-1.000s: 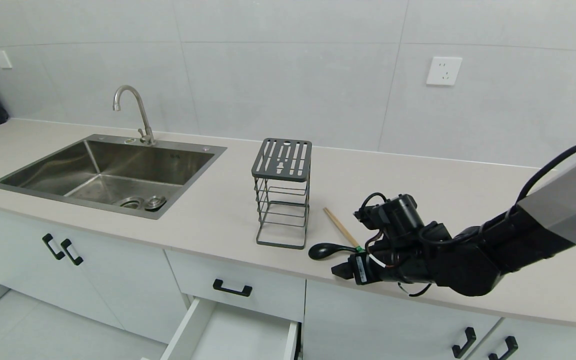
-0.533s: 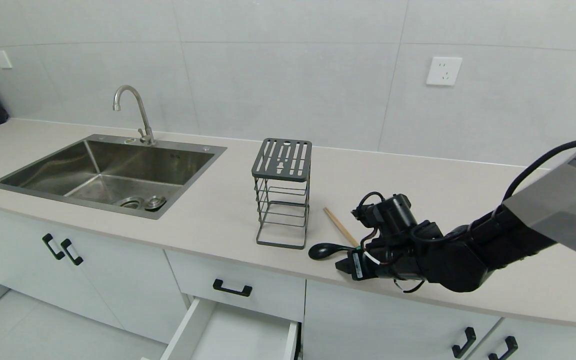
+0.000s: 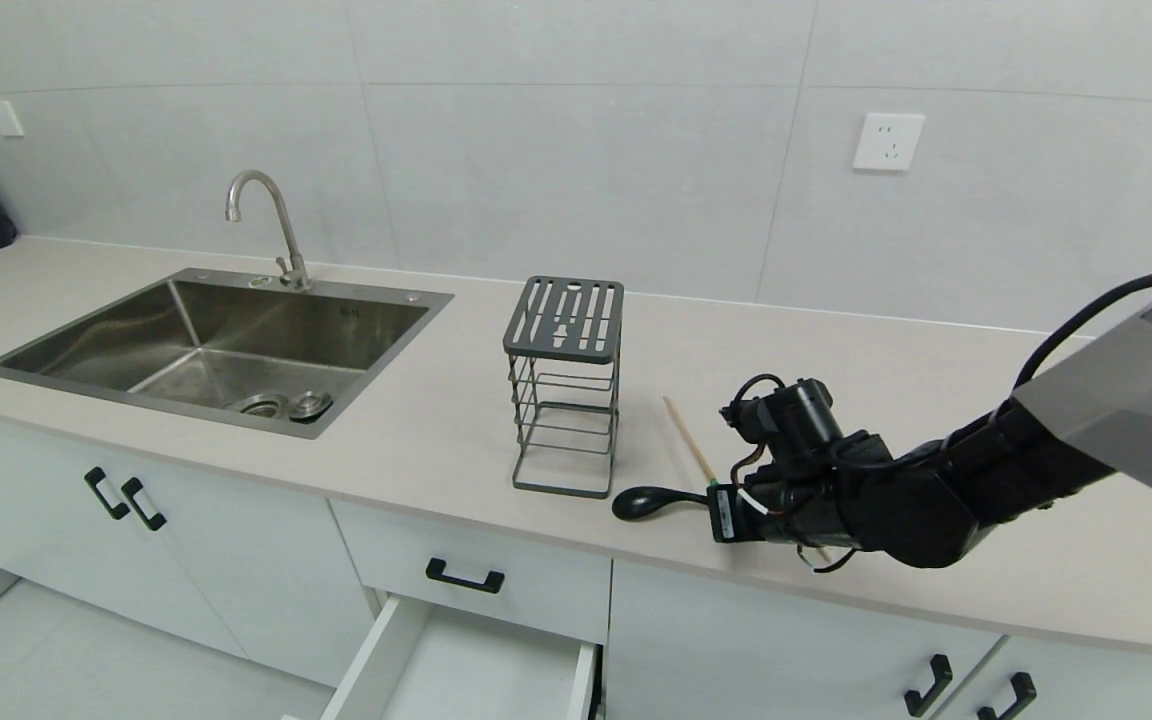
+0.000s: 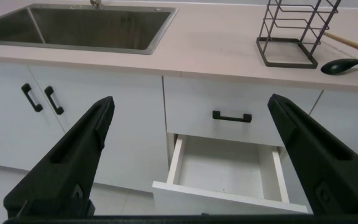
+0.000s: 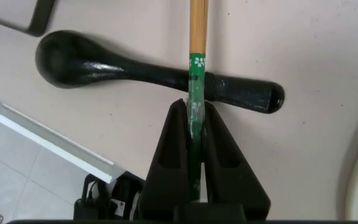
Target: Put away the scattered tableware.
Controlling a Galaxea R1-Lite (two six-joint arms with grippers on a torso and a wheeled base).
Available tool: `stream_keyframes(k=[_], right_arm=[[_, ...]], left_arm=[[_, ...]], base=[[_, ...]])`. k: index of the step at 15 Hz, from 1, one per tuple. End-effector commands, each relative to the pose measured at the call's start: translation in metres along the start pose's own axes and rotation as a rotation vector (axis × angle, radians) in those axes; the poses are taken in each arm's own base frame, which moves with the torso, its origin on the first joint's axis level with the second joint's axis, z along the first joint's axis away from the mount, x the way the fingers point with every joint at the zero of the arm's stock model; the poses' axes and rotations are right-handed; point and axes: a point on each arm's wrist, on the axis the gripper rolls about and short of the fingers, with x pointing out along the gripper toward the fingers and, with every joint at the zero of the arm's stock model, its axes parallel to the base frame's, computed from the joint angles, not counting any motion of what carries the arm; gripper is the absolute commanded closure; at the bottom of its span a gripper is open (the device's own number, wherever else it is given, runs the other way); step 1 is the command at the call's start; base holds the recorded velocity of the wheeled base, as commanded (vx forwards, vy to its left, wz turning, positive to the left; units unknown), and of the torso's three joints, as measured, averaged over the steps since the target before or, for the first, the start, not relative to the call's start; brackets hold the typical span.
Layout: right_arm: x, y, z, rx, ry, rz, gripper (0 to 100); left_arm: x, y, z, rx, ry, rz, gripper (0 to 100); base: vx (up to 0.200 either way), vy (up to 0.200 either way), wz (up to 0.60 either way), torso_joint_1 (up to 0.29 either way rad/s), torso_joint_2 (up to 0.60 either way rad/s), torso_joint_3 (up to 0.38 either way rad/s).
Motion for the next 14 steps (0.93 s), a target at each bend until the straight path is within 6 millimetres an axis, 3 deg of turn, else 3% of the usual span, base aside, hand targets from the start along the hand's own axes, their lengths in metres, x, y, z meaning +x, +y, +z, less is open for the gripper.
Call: stream_keyframes(k=[1,5,9,14], right_arm=[[-0.018,0.0,0.012,0.009,-0.059,0.008,100],[-0.077,0.0,0.021,-0.013,-0.179,0.029,100],[-0.13,-0.006,0.011,-0.053,-0.273,0.068,100],[-0.185,-0.004,0.01,-0.269,-0.429,0.177,100]], left_arm=[[0.0,0.0,0.0,0.0,0.001,0.0,0],[0.0,0.0,0.0,0.0,0.001,0.0,0],[0.0,0.0,0.0,0.0,0.001,0.0,0],[0.0,0.0,0.0,0.0,0.001,0.0,0]], base=[[0.0,0.0,0.0,0.0,0.0,0.0],[0.0,0.0,0.0,0.0,0.0,0.0],[0.0,0.0,0.0,0.0,0.0,0.0],[0.0,0.0,0.0,0.0,0.0,0.0]])
